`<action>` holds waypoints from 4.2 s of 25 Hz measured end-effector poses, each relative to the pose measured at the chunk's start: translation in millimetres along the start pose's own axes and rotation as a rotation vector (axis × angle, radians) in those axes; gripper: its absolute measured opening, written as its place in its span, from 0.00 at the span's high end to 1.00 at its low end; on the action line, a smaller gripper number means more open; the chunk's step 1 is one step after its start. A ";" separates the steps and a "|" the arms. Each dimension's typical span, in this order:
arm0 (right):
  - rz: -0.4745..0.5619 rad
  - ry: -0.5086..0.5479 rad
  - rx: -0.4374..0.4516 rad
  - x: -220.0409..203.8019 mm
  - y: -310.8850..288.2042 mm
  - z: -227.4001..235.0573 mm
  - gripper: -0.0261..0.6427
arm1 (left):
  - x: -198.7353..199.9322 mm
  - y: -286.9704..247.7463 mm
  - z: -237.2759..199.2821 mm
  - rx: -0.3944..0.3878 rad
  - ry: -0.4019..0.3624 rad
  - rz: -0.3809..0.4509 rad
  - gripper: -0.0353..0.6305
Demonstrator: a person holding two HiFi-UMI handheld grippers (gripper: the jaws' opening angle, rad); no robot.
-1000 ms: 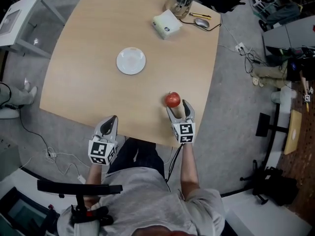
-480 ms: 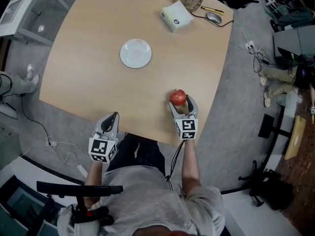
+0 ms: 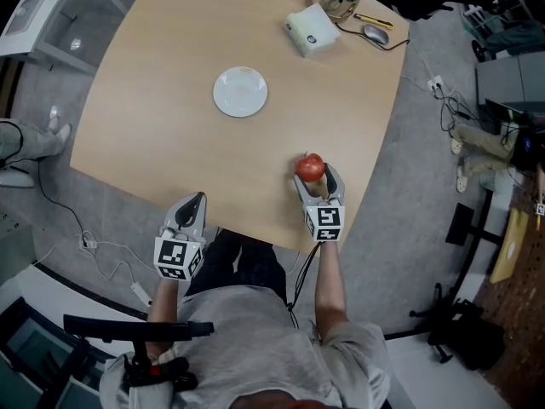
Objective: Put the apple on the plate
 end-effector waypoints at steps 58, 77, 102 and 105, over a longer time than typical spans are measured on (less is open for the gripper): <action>0.128 0.186 0.315 137.3 -137.8 -96.6 0.43 | -10.2 77.6 -36.7 0.352 0.201 0.111 0.92; 0.117 0.193 0.344 122.6 -197.1 -95.2 0.43 | -22.8 42.4 -46.1 0.363 0.234 0.073 0.92; 0.146 0.193 0.370 130.3 -216.4 -102.4 0.42 | -17.7 32.5 -48.5 0.365 0.248 0.055 0.92; 0.146 0.189 0.359 130.2 -217.9 -101.3 0.42 | -17.5 32.8 -49.0 0.368 0.244 0.056 0.92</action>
Point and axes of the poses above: the fingertips, and each gripper's own axes: y backward along the fingers, z to its right, x out of its top, the point moved 9 cm from there along y, backward along the fingers, and after that the axes turned 9 degrees about -x, right-handed, at the moved point
